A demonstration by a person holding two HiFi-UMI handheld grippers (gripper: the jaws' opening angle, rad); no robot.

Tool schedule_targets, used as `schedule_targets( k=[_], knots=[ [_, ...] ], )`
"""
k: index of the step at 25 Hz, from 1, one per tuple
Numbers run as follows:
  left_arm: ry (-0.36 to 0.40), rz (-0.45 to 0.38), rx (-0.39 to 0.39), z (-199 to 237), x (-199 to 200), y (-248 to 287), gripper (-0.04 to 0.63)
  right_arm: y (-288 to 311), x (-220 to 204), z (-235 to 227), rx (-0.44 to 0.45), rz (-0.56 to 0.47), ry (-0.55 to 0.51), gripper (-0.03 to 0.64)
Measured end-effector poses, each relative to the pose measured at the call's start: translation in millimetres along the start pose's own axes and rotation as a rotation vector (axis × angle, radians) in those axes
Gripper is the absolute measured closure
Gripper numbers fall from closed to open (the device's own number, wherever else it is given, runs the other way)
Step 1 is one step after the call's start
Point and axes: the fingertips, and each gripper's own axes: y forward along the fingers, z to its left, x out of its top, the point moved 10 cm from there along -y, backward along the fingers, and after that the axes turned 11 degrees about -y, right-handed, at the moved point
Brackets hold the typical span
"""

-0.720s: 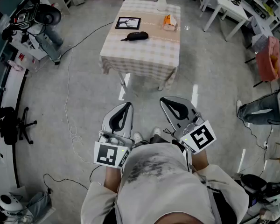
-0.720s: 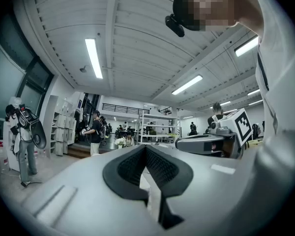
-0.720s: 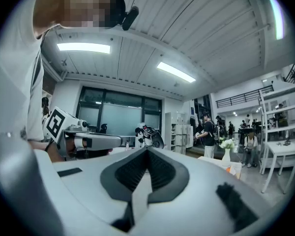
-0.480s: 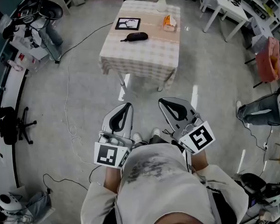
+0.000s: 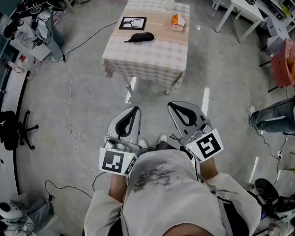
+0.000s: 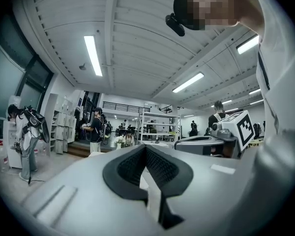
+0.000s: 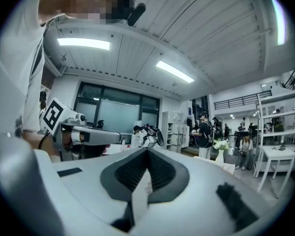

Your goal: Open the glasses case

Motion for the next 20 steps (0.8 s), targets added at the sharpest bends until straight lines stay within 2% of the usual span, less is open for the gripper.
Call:
schedule_targets(
  k=[5, 11, 20],
  knots=[
    [0.007, 0.004, 0.021, -15.8, -2.6, 12.6, 0.594, -11.3, -7.5, -16.4, -0.013, -0.022, 0.002, 0.600],
    [0.008, 0.021, 0.041, -26.3, -9.5, 26.5, 0.594, -16.0, -13.4, -30.6, 0.021, -0.032, 0.009, 0.600],
    [-0.006, 0.030, 0.021, -0.2, -9.2, 58.4, 0.594, 12.0, -24.3, -51.4, 0.016, 0.001, 0.021, 0.600]
  ],
)
